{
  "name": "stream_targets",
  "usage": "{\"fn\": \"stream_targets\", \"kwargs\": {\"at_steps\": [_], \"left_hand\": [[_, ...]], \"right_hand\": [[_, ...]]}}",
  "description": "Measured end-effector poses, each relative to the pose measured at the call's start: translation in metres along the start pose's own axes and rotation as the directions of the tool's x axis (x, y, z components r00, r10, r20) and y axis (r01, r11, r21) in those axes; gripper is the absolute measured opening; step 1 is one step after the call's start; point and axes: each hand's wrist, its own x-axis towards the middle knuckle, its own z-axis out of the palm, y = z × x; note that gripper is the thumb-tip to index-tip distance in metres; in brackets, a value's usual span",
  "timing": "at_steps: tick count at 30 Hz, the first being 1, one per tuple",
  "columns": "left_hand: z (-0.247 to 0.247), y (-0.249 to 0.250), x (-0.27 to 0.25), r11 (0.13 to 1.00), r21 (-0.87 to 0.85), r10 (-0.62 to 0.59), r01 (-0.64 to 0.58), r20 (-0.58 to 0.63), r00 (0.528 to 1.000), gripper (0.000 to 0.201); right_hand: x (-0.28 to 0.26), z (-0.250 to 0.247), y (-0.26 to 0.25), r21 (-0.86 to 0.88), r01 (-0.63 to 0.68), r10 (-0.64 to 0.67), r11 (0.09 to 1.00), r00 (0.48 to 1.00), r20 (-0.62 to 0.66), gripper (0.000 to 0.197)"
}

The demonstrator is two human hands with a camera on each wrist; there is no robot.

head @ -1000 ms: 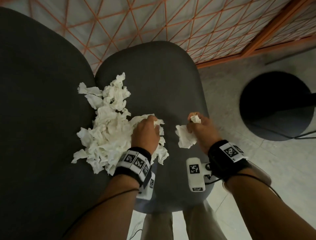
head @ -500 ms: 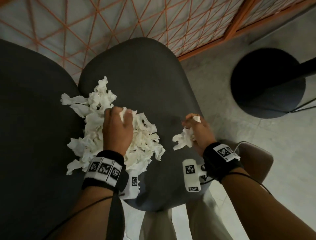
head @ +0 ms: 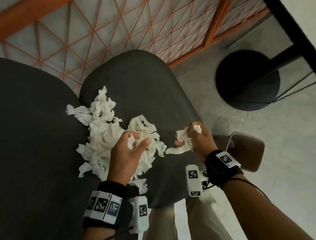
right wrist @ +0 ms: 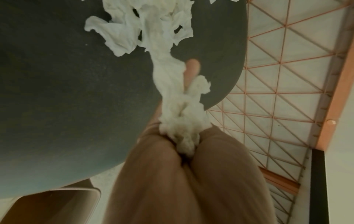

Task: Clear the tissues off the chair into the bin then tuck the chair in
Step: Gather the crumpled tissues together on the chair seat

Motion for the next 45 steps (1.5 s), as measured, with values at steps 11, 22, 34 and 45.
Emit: {"fn": "stream_targets", "kwargs": {"at_steps": [11, 22, 34, 45], "left_hand": [[0.085, 0.002, -0.024, 0.987, 0.157, -0.054, -0.024, 0.472, 0.880, 0.027], [0.238, 0.026, -0.053, 0.910, 0.275, 0.040, -0.311, 0.687, 0.726, 0.032], [0.421, -0.034, -0.027, 0.787, 0.405, -0.055, -0.466, 0.797, 0.602, 0.043], [0.527, -0.089, 0.017, 0.572, 0.381, 0.179, -0.726, 0.806, 0.564, 0.065]], "right_hand": [[-0.048, -0.087, 0.003, -0.076, -0.020, -0.005, 0.997, 0.946, -0.325, 0.030], [-0.076, -0.231, 0.041, 0.159, -0.004, 0.085, 0.987, 0.860, -0.504, 0.017], [-0.015, -0.346, 0.087, 0.121, 0.116, -0.027, 0.986, 0.822, -0.569, 0.023], [0.076, -0.410, 0.101, -0.260, 0.066, -0.235, 0.963, 0.674, -0.700, 0.053]]}}
